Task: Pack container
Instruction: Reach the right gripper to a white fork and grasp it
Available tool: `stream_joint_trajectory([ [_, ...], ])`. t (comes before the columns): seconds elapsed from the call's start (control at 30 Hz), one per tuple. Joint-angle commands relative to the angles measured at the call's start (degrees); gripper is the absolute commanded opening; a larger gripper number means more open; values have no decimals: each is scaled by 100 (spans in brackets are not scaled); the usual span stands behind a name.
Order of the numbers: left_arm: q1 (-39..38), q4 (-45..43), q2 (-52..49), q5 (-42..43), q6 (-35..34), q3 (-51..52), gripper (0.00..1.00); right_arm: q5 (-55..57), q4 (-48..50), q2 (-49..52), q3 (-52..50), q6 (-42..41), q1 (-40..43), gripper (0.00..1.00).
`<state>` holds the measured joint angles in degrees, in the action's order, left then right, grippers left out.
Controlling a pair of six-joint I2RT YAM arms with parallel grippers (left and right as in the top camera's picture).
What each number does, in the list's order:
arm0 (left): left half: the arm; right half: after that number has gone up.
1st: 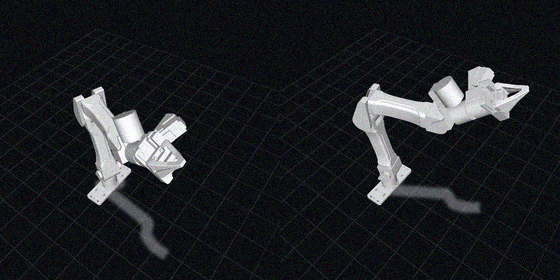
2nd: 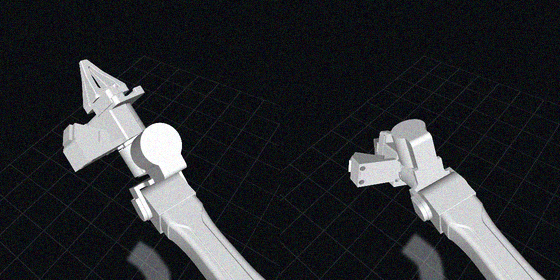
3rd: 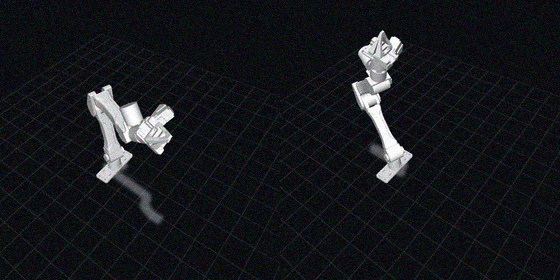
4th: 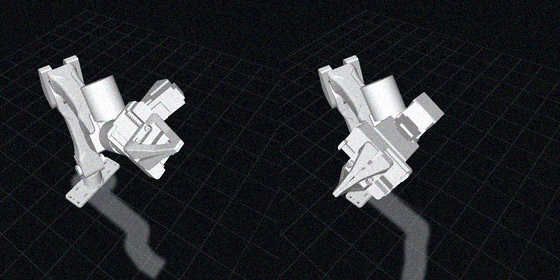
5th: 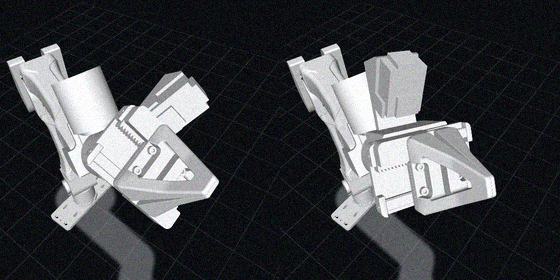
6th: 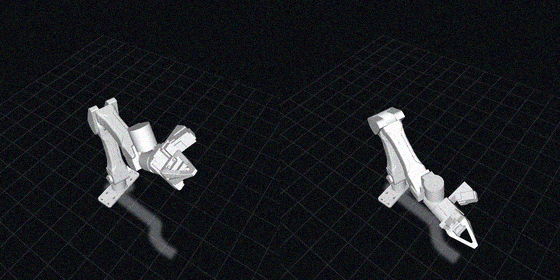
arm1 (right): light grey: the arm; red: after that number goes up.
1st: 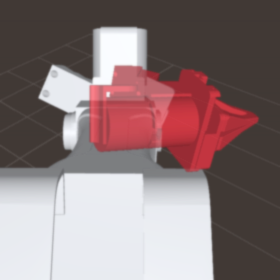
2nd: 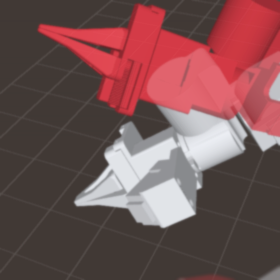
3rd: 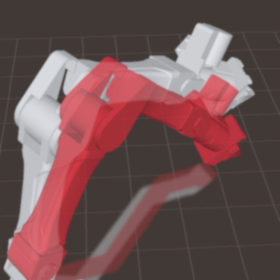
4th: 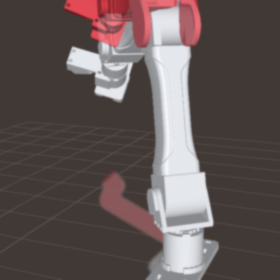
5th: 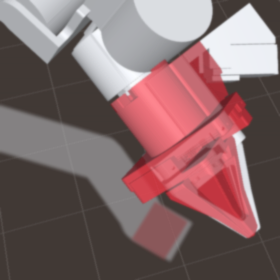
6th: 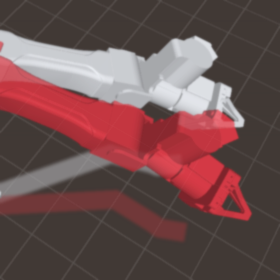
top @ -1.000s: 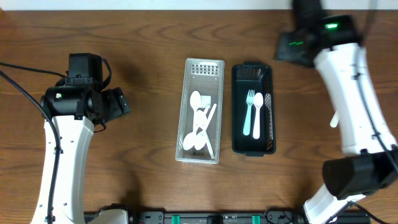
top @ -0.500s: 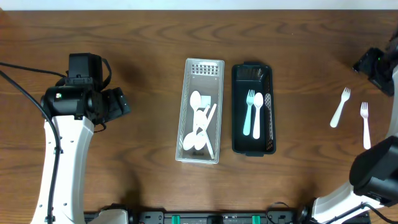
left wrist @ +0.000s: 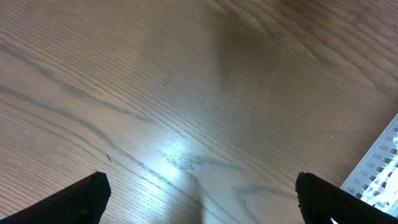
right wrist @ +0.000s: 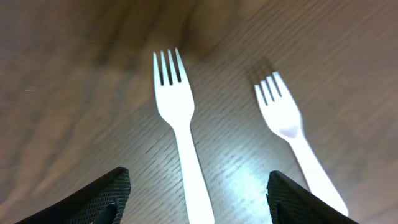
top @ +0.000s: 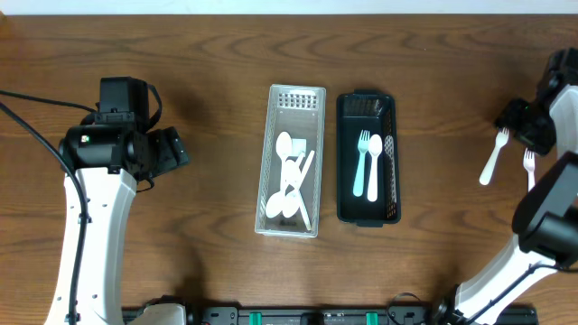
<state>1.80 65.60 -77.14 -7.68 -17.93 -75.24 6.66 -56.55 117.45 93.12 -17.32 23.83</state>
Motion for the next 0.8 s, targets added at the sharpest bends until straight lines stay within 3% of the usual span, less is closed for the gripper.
stream_joint_trajectory([
  [0.0, -7, 13, -22, -46, 74, 28, 98, -76, 72, 247, -50, 240, 22, 73],
  [0.77, -9, 37, -22, -44, 72, 28, 98, -369, 686, 1117, -50, 673, 120, 73],
])
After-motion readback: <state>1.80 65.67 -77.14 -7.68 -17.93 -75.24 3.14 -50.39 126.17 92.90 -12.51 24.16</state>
